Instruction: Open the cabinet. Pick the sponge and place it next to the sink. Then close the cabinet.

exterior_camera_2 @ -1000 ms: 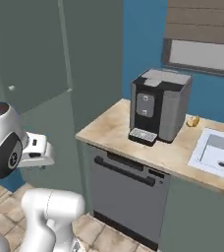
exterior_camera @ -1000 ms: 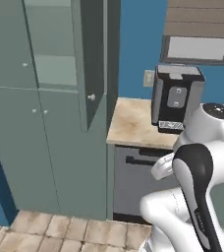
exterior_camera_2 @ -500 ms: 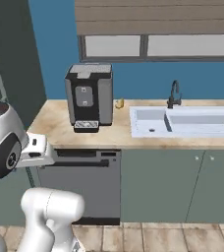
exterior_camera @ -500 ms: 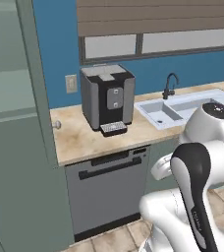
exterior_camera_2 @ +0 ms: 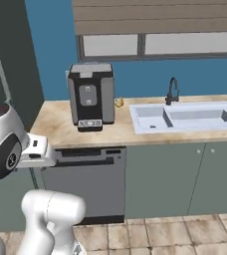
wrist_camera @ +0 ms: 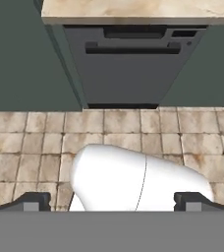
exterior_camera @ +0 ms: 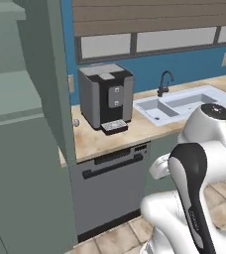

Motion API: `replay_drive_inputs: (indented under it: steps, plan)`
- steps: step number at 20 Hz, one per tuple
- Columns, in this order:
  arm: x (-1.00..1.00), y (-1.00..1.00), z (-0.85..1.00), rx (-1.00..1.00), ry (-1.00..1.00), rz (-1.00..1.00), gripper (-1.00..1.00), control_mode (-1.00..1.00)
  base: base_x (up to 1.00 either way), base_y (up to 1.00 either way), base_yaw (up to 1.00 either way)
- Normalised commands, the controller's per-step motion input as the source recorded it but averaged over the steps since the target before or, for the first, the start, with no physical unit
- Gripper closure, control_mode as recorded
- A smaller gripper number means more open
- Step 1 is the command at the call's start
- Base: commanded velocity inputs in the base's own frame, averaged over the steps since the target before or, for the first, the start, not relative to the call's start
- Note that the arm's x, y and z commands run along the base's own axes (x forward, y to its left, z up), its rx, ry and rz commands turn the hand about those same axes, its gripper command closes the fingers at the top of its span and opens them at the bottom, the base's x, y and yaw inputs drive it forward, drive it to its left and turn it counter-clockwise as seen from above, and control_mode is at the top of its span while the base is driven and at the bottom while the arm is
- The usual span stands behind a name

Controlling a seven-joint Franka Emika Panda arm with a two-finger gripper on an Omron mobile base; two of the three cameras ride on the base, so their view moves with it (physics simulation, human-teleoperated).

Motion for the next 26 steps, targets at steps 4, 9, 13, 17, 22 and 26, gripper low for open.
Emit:
replay_drive_inputs:
  steps: [4,9,13,17,22,26]
  plan:
    - [0.00,0.00,0.00,0.00,0.00,0.00,-1.00,1.00,-0.77,0.41,0.00]
    - [0.00,0.00,0.00,0.00,0.00,0.00,-1.00,1.00,-0.25,0.63,0.00]
    - [0.00,0.00,0.00,0.00,0.00,0.00,-1.00,1.00,0.19,0.93,0.00]
    - [0.00,0.00,0.00,0.00,0.00,0.00,-1.00,1.00,0.15,1.00,0.00]
    - [0.00,0.00,0.00,0.00,0.00,0.00,-1.00,1.00,0.12,0.76,0.00]
    - [0.00,0.00,0.00,0.00,0.00,0.00,-1.00,1.00,0.32,0.36,0.00]
